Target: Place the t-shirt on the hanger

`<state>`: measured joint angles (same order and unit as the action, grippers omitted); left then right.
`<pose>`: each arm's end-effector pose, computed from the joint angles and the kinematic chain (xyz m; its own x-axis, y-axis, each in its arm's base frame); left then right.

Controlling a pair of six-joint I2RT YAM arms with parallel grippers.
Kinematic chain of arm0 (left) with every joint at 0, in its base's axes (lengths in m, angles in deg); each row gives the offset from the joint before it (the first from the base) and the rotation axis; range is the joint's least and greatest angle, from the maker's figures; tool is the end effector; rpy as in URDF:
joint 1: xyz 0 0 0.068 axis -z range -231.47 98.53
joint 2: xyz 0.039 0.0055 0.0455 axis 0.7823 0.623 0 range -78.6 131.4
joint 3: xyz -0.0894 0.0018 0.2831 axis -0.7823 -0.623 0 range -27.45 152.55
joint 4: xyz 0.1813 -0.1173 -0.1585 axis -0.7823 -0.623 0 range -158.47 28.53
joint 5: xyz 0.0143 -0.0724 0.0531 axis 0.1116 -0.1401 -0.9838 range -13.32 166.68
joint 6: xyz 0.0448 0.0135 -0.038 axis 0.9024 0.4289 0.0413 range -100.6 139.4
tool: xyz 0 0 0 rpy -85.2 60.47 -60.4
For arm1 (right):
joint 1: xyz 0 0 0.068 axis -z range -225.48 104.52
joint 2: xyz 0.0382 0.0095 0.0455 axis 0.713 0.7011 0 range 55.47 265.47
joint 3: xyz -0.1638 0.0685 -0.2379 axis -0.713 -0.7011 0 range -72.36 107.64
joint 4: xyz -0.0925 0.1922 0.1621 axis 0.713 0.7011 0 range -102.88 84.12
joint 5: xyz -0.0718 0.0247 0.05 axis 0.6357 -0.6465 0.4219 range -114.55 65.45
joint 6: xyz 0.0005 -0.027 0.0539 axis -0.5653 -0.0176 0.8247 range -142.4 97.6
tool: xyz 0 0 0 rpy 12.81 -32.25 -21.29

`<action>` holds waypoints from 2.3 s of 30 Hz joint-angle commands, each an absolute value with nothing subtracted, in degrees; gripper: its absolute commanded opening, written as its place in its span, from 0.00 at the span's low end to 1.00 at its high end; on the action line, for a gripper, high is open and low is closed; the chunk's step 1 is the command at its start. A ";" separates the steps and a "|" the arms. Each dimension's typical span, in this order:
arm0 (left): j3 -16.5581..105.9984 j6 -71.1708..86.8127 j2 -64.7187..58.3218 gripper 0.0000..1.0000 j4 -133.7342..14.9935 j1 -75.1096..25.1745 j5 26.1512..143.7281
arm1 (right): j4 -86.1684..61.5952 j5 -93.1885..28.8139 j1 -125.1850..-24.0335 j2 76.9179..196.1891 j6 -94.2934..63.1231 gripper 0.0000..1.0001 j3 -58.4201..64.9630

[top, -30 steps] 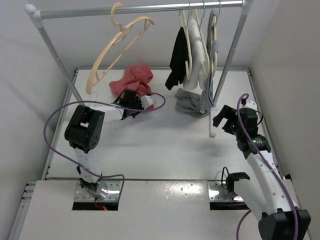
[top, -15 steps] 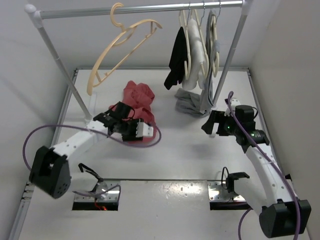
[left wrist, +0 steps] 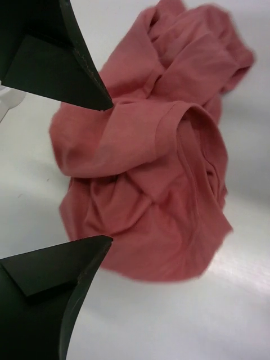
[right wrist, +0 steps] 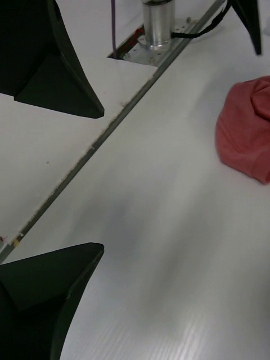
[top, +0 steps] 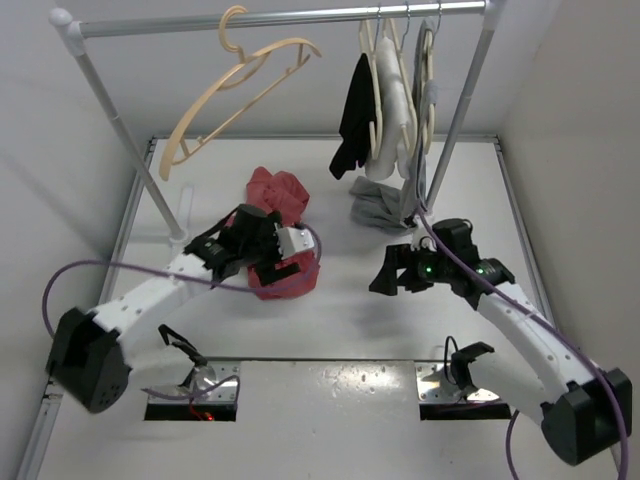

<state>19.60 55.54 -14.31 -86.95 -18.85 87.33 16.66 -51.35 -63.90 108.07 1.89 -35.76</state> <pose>0.1974 -0.1361 0.2764 -0.0816 0.7404 -0.6672 0.8572 0.3937 0.3321 0.1673 0.0770 0.2499 -0.8564 0.1018 -0.5061 -0.2517 0.7737 0.5814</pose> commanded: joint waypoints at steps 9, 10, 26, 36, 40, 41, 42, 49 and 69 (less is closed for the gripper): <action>23.09 52.62 2.17 0.54 -74.12 -21.05 74.22 | -2.06 -39.94 -77.64 130.34 10.38 0.92 -27.90; 23.09 52.62 2.17 0.45 -74.74 -21.67 74.22 | -2.07 -39.23 -78.61 132.18 10.38 0.92 -25.37; 27.21 47.79 -3.45 0.00 -82.91 -26.86 79.13 | -13.40 -45.10 -82.13 164.98 13.46 0.68 -10.93; 32.14 44.01 -10.99 0.00 -92.14 -29.84 88.02 | -13.77 -44.51 -82.66 163.51 13.46 0.00 -12.85; 32.67 44.53 -19.24 0.00 -93.82 -31.34 88.02 | -9.47 -34.51 -81.61 152.90 12.32 0.00 -19.00; 32.15 45.15 -20.93 0.00 -93.82 -31.86 87.32 | -8.50 -33.00 -81.61 150.51 12.32 0.00 -20.41; 32.14 45.67 -22.60 0.00 -93.82 -31.87 87.31 | -7.36 -31.24 -81.61 148.13 12.32 0.00 -23.12; 39.40 48.32 -27.89 0.00 -105.46 -31.87 93.89 | 3.45 -26.39 -82.66 128.00 9.51 0.00 -27.98; 6.84 47.35 -34.40 0.00 -92.42 -29.67 91.80 | 22.43 -32.00 -86.26 122.52 -2.26 0.94 -13.40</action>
<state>8.87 47.39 -32.17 -98.93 -29.42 92.32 21.14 -29.34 -85.71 123.98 1.59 -19.13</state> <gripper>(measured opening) 0.009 0.940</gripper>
